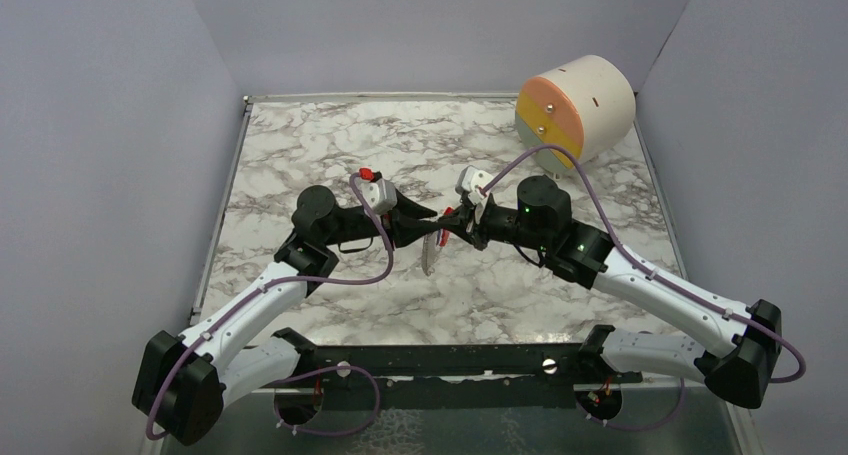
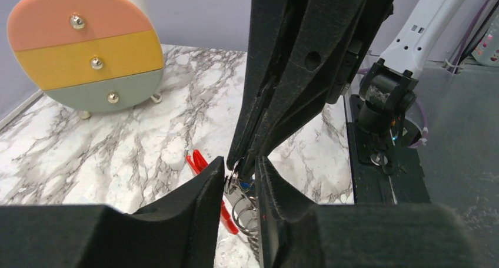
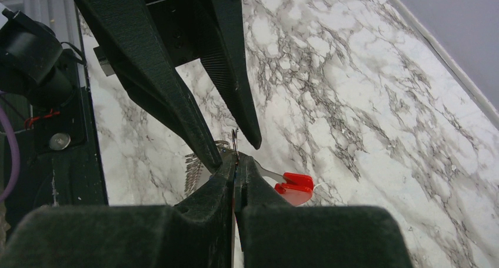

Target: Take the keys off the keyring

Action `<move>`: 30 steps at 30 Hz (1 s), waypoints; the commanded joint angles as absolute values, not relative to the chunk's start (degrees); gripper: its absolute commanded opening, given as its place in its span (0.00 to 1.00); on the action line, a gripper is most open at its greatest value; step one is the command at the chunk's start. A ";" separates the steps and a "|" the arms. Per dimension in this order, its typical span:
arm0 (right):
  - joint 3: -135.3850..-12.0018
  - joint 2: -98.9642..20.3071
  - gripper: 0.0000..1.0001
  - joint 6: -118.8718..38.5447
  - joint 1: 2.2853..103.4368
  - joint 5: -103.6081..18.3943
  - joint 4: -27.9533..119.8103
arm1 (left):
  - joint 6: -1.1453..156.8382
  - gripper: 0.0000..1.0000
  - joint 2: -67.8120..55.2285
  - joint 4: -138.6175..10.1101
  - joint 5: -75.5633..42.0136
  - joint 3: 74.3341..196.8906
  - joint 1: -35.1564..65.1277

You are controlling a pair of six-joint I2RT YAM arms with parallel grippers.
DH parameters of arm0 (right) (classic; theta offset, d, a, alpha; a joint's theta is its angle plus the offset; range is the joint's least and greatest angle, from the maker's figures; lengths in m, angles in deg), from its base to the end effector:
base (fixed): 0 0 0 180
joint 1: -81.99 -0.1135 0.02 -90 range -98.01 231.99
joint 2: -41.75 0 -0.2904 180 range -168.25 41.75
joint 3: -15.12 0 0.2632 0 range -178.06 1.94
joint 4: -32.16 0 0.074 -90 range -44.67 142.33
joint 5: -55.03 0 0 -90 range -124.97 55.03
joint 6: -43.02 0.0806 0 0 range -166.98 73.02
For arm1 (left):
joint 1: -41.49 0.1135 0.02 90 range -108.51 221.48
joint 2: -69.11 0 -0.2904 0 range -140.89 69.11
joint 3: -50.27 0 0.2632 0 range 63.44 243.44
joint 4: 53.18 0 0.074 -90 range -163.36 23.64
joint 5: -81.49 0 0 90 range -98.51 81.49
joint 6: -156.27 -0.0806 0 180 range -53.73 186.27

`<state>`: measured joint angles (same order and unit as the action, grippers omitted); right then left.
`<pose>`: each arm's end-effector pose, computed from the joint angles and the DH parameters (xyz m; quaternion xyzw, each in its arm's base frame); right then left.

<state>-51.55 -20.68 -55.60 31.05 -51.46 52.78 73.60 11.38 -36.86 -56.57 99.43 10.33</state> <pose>0.1670 0.2421 0.3477 -0.4681 0.6450 0.3211 0.5115 0.1845 -0.1817 0.3371 0.4242 0.5244 -0.4796 0.5613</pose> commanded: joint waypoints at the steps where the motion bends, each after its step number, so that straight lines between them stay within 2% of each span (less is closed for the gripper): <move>1: -52.73 -19.00 0.01 -54.84 30.48 -52.72 49.48 | 72.95 0.24 11.28 -35.95 -58.61 99.28 10.26; 3: -52.71 -18.83 0.01 -54.71 30.48 -52.81 49.46 | 73.11 0.18 10.75 -35.87 -59.37 99.39 10.28; 5: -52.71 -18.75 0.01 -54.71 30.44 -52.83 49.31 | 73.16 0.02 10.46 -35.86 -59.77 99.39 10.28; 6: -52.71 -18.70 0.01 -54.71 30.48 -52.81 49.24 | 73.13 0.00 10.47 -35.90 -60.06 99.32 10.28; 12: -52.91 -18.88 0.01 -54.86 30.40 -51.66 49.46 | 72.44 0.00 12.74 -35.86 -61.33 98.58 10.24; 24: -52.84 -18.58 0.01 -54.98 30.40 -47.89 50.24 | 71.19 0.00 15.28 -43.35 -46.75 100.54 10.28; 30: -52.44 -18.23 0.09 -55.06 30.39 -46.92 50.61 | 70.60 0.00 15.77 -43.42 -45.92 101.60 10.26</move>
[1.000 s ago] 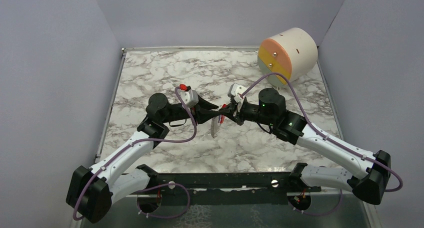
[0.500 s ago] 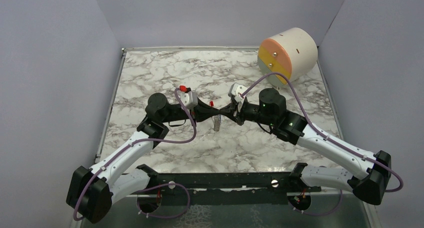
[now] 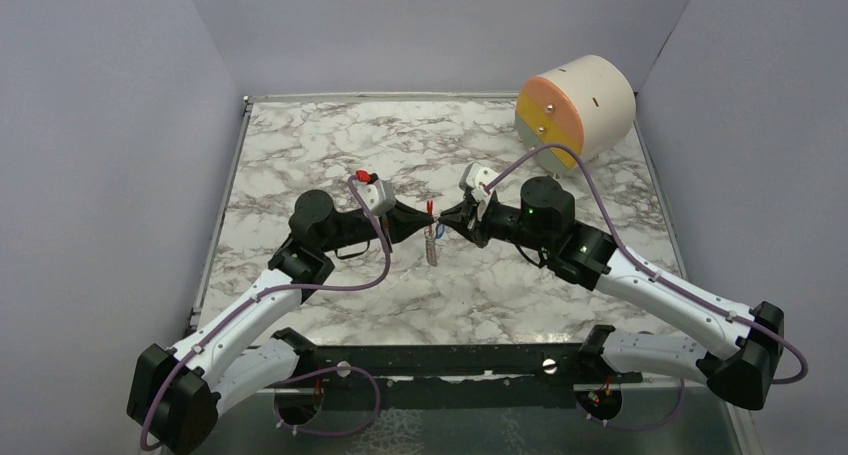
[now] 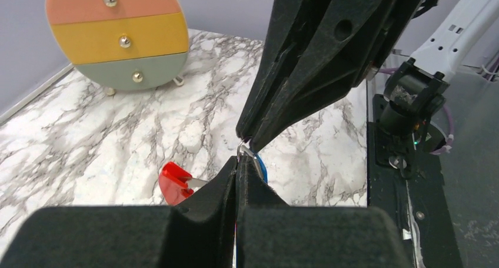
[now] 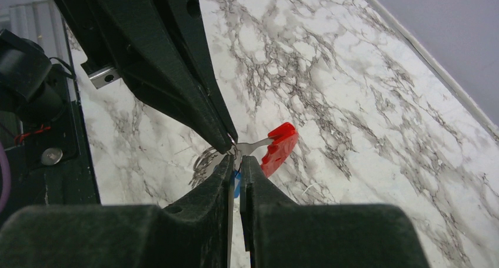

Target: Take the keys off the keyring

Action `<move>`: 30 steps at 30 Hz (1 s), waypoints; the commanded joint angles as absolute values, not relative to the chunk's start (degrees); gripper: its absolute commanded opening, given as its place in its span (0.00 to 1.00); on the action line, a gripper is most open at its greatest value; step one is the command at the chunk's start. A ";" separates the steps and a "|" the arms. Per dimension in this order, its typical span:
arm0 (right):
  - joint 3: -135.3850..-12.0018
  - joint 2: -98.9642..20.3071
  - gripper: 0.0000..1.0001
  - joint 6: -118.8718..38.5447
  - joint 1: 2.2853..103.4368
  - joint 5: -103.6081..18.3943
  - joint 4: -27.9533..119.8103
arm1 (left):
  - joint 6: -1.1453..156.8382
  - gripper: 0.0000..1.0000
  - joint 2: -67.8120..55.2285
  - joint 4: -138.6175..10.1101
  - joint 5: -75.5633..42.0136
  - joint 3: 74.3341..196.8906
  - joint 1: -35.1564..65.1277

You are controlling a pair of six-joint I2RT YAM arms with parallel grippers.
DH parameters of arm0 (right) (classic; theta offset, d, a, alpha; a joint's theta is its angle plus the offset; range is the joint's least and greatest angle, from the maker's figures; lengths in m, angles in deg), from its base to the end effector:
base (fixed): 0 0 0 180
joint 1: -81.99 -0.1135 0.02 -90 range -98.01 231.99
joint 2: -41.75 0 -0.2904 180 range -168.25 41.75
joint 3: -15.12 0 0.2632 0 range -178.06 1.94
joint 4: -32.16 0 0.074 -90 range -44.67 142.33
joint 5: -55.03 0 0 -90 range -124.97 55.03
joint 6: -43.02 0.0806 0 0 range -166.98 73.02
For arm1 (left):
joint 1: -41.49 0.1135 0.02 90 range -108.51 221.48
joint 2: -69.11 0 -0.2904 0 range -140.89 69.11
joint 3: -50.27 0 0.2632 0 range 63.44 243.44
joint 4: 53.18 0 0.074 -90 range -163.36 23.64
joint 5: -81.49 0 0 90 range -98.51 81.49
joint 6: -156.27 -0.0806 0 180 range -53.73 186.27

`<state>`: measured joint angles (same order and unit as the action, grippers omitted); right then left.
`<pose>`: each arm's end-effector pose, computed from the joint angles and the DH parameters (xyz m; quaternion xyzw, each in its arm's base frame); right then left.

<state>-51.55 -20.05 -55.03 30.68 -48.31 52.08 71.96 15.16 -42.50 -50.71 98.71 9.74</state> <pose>0.1682 0.2397 0.3522 -0.4517 0.6498 0.3084 0.5278 0.1792 -0.1746 0.3351 0.4008 0.5531 -0.4510 0.5744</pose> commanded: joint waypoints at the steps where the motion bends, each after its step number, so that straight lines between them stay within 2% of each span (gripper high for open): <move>1: -52.36 -18.26 0.12 -55.02 30.39 -46.84 50.61 | 70.50 0.00 15.98 -43.42 -45.76 101.85 10.28; 9: -51.80 -18.61 0.15 -54.81 30.40 -46.66 49.82 | 70.80 0.00 17.14 -43.42 -44.46 102.41 10.27; 18: -47.50 -18.55 0.33 -52.38 30.40 -41.76 45.22 | 71.21 0.00 18.63 -43.16 -47.80 102.42 10.28; 24: -44.79 -19.41 0.34 -50.66 30.40 -33.08 41.02 | 71.68 0.00 21.18 -42.42 -49.45 101.60 10.23; 30: -42.87 -18.56 0.37 -48.31 30.40 -36.89 37.89 | 72.57 0.00 21.88 -40.26 -49.52 100.40 10.23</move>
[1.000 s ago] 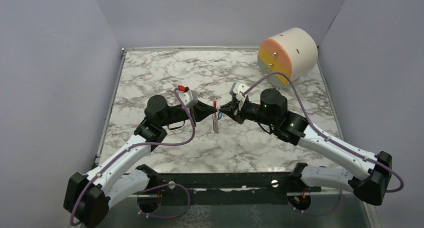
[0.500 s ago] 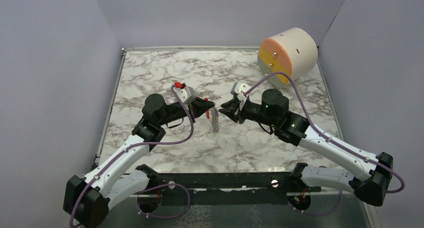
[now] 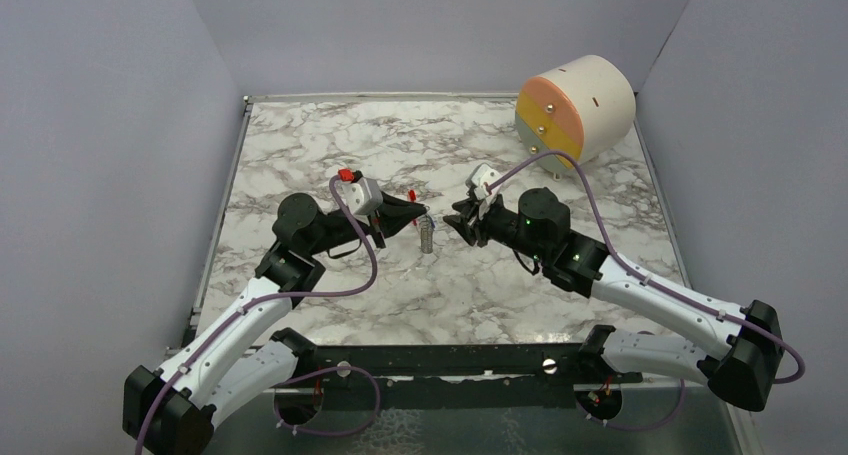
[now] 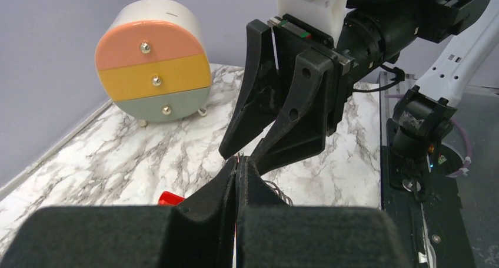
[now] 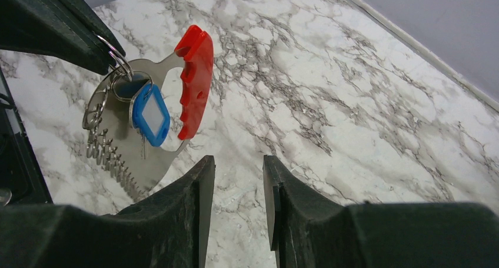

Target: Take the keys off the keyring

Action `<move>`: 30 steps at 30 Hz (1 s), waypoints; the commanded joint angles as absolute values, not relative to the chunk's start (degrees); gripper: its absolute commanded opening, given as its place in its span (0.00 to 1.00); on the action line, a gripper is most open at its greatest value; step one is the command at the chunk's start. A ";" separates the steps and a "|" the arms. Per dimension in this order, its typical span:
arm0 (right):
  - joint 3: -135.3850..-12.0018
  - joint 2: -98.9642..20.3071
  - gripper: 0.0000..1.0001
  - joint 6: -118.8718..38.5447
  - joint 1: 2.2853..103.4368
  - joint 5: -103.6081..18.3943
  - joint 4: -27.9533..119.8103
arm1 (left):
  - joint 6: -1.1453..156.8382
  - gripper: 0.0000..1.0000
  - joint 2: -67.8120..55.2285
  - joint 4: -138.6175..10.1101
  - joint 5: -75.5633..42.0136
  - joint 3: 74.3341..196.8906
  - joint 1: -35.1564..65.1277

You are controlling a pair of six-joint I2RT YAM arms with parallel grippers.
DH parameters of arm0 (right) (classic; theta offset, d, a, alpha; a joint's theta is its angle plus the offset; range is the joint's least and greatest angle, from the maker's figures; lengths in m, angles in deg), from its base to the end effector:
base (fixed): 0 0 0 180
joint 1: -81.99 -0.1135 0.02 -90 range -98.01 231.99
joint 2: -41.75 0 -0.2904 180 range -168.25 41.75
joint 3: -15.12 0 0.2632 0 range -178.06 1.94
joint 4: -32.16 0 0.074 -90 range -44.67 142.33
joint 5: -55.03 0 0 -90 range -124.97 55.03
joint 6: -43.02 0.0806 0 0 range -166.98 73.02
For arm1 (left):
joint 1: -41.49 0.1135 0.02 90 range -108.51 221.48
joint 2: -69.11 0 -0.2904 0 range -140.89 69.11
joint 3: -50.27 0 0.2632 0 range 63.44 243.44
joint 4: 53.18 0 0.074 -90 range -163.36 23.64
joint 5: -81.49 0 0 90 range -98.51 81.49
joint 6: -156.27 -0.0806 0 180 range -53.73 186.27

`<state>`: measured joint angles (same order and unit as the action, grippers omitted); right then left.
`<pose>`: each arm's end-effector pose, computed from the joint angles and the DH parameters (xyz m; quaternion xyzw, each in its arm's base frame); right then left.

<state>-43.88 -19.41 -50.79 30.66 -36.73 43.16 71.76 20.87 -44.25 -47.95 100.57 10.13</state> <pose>0.1814 0.2306 0.3228 -0.3710 0.6900 0.2614 0.5638 0.1641 -0.1600 0.3656 0.3878 0.5254 -0.4332 0.6212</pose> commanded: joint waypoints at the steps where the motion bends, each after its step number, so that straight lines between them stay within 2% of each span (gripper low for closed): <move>1: -42.43 -18.30 0.38 -47.80 30.40 -38.12 37.22 | 72.79 0.00 21.85 -39.80 -49.43 100.10 10.28; 6: -41.01 -17.84 0.46 -46.08 30.40 -42.50 34.94 | 73.86 0.00 21.09 -37.92 -49.02 99.56 10.24; 30: -42.03 -20.77 0.48 -43.82 30.34 -49.45 30.35 | 76.07 0.00 20.49 -34.36 -49.53 97.24 10.28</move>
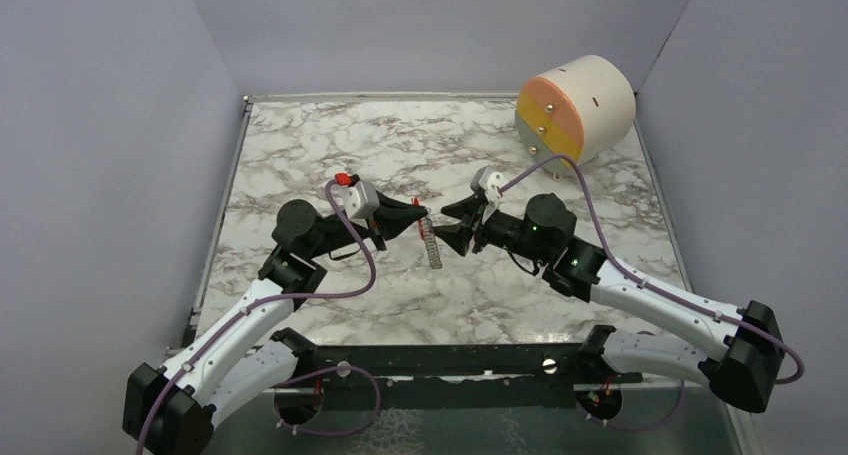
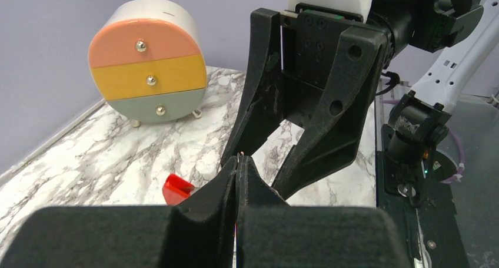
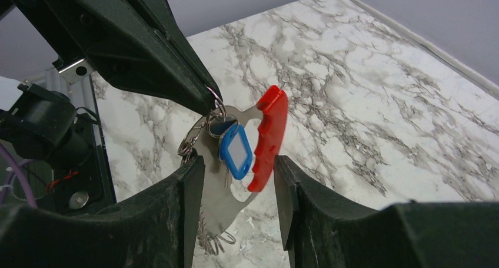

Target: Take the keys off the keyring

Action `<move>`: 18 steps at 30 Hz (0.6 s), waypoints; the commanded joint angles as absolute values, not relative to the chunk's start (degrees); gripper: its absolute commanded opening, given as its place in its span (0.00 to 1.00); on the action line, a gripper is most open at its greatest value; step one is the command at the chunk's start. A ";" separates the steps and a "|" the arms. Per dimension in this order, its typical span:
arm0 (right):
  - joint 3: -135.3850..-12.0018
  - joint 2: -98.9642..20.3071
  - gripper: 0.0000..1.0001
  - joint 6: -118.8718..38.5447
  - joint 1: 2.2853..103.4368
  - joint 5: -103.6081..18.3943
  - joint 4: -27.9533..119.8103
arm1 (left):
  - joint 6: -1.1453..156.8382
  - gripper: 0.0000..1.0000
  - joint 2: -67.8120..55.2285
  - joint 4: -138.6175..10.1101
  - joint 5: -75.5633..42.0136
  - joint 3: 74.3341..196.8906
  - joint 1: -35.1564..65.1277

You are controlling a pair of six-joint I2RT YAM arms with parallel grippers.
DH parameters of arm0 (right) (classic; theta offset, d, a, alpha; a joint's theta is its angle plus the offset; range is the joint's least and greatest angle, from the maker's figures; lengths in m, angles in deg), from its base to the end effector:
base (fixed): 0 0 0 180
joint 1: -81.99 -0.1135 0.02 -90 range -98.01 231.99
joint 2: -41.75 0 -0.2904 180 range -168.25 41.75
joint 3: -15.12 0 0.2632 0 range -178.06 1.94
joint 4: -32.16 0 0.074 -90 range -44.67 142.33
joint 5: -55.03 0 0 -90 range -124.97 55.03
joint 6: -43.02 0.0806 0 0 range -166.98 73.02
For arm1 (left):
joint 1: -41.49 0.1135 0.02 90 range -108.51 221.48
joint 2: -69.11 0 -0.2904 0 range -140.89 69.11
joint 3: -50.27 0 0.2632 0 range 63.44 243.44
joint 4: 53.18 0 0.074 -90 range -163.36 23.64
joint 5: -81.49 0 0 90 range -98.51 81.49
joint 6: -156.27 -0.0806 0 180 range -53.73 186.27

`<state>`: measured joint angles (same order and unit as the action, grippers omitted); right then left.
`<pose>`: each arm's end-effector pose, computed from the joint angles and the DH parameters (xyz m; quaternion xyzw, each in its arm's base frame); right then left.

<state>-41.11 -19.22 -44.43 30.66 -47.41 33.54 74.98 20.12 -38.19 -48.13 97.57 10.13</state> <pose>0.1697 0.2398 0.3294 -0.3713 0.6436 0.3729 0.5558 0.1654 -0.1610 0.3562 0.3752 0.5202 -0.4503 0.6211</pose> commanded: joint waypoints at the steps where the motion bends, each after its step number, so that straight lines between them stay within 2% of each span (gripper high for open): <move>1: -42.11 -21.06 0.48 -43.73 30.31 -49.53 30.00 | 76.26 0.00 20.52 -34.16 -49.66 97.16 10.28; 18: -44.16 -22.85 0.48 -45.29 29.87 -49.64 28.86 | 78.69 0.00 19.94 -31.49 -51.66 95.73 10.27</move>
